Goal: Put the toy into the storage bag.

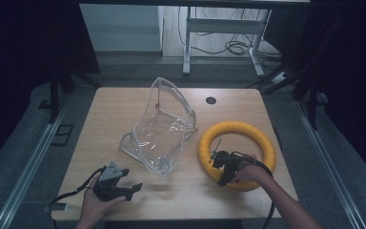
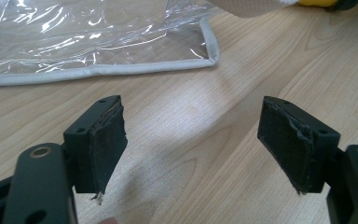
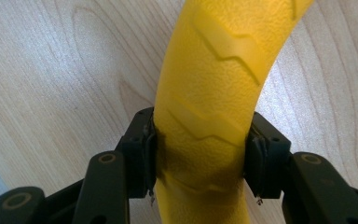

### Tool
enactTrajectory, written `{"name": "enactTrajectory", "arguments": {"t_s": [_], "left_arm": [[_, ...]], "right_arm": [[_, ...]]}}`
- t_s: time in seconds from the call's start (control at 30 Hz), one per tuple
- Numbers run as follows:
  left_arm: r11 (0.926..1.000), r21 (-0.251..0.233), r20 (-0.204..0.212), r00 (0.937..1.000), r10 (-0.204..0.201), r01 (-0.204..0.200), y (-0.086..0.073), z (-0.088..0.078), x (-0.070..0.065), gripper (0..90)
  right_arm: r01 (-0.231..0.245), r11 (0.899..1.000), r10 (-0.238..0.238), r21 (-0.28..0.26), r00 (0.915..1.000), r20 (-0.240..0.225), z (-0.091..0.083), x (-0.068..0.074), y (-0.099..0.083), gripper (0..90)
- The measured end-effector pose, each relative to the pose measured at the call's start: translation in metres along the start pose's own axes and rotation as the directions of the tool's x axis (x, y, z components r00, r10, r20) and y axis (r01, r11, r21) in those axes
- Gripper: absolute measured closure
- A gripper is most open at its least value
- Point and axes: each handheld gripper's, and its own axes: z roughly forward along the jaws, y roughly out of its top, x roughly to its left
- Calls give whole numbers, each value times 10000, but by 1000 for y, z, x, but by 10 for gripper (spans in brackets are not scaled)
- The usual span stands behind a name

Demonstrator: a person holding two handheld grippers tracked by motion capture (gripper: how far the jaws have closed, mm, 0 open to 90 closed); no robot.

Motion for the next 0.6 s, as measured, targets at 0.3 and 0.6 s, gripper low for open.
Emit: {"name": "enactTrajectory", "arguments": {"t_s": [0.3, 0.6], "left_arm": [[10000, -46, -44, 10000, 12, -12, 1, -2, 1, 233], [9999, -113, -73, 10000, -21, 20, 1, -3, 1, 233]], "right_arm": [[-646, 9861, 543, -1531, 9960, -708, -22, -10, -12, 517], [-1457, 9334, 1080, -3278, 9855, -1306, -58, -25, -27, 520]]}}
